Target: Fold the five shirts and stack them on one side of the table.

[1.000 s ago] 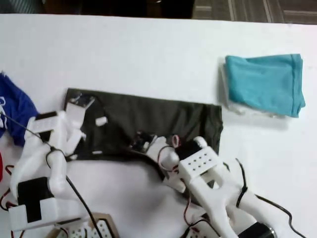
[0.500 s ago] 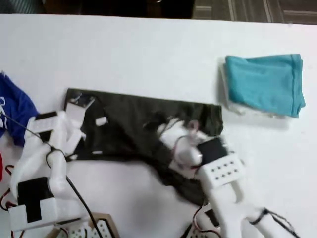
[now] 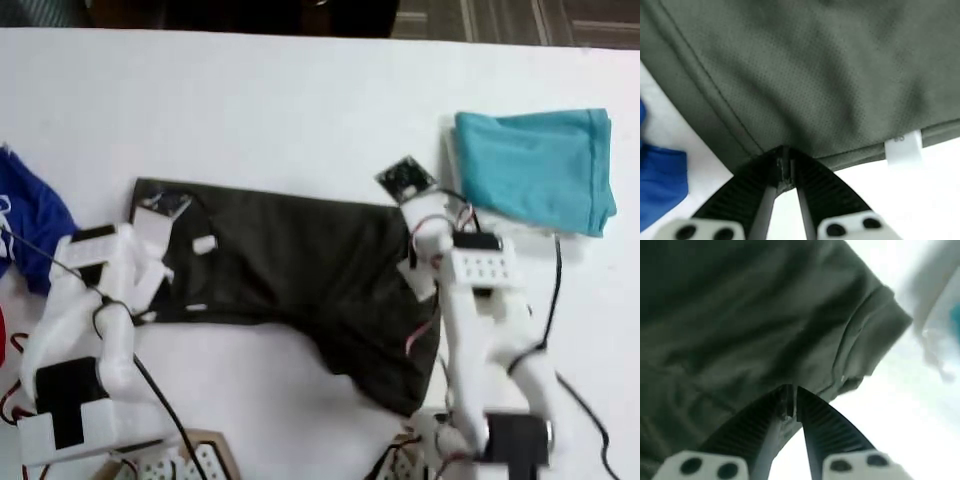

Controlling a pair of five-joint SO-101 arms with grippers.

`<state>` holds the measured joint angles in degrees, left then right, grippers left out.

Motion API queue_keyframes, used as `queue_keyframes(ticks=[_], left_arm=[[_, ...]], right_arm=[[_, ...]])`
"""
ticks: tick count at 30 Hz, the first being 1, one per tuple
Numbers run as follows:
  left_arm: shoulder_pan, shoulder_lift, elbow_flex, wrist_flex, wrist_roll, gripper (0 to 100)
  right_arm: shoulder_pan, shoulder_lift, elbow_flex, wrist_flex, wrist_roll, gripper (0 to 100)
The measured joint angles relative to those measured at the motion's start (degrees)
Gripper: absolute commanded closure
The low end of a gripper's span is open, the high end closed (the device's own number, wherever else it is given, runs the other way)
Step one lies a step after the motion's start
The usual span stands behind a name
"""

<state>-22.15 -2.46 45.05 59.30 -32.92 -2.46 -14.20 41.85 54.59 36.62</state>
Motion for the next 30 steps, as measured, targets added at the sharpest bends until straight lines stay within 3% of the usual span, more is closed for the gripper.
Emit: queue_keyframes(ticks=[12, 21, 30], left_arm=[[0.0, 0.0, 0.0, 0.0, 0.0, 97], [0.0, 0.0, 0.0, 0.0, 0.0, 97], [0.0, 0.0, 0.0, 0.0, 0.0, 97]], right_arm=[[0.1, 32.3, -27.8, -0.4, 0.0, 97.8], [0.6, 40.9, -41.8, 0.3, 0.0, 97.8], [0.7, 40.3, -49.5, 14.8, 0.1, 97.8]])
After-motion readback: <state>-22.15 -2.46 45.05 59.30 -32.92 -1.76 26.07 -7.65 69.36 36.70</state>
